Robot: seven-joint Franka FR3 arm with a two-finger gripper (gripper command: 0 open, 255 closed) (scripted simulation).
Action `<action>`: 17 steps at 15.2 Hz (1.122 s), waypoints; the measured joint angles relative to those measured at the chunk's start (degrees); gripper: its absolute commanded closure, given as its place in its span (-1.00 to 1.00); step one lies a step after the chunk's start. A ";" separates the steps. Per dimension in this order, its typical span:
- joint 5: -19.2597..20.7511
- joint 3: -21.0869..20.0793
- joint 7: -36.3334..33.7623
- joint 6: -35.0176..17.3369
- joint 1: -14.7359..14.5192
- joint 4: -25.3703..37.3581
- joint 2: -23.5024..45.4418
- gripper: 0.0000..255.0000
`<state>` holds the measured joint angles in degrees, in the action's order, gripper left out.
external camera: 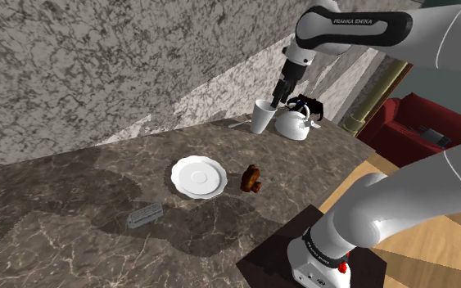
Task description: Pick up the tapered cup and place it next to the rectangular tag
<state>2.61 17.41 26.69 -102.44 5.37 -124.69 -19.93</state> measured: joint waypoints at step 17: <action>-15.96 9.40 23.49 -0.88 8.92 32.51 39.87 -1.00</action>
<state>-13.34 26.81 50.17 -103.32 14.29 -92.18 19.94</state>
